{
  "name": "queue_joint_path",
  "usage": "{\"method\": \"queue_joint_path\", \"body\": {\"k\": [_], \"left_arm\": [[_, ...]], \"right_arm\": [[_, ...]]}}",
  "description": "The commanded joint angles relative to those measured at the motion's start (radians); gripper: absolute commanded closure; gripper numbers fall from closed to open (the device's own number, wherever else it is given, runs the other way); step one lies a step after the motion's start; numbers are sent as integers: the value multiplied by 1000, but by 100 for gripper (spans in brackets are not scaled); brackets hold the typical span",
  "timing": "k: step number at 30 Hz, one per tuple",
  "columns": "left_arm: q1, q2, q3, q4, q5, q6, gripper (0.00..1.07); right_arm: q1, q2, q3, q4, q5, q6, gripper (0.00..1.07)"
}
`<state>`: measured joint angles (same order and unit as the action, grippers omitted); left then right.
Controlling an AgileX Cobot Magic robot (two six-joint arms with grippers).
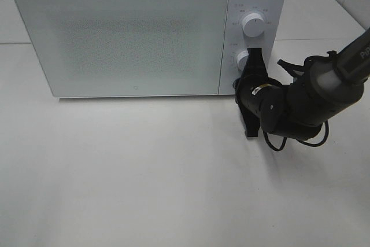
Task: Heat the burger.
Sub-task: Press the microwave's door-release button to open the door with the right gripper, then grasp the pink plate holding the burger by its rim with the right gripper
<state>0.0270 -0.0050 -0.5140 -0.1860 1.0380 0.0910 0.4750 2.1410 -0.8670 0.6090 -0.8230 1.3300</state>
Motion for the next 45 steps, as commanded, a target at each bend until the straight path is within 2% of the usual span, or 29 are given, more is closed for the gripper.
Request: {"method": "queue_joint_path", "body": {"k": [1,12,21,28,31,36,43,45], "left_arm": [[5,-8,-1,-3,-10,-3,6],[5,-8,-1,-4,-10,-3,6],[5,-8,-1,-2,-10,-3,6],[5,-8,-1,-3,-10,-3,6],[5,-8,-1,-3,-10,-3,6],[5,-8,-1,-3,-10,-3,6],[5,-8,-1,-3,-10,-3,6],[5,-8,-1,-3,-10,-3,6]], "right_arm": [[-11,-8,-37,13,-153,-23,107],[-11,21,-136,54,-258,-67,107],[-9,11,-134,59,-232,-74,107],[-8,-67,-37,53,-76,-95,107],[-8,-113,19,-2,56,-117,107],[-8,-172,66,-57,150,-151,107],[-8,-298,123,-109,337,-322,107],[-8,-352,122,-150,445,-443,107]]}}
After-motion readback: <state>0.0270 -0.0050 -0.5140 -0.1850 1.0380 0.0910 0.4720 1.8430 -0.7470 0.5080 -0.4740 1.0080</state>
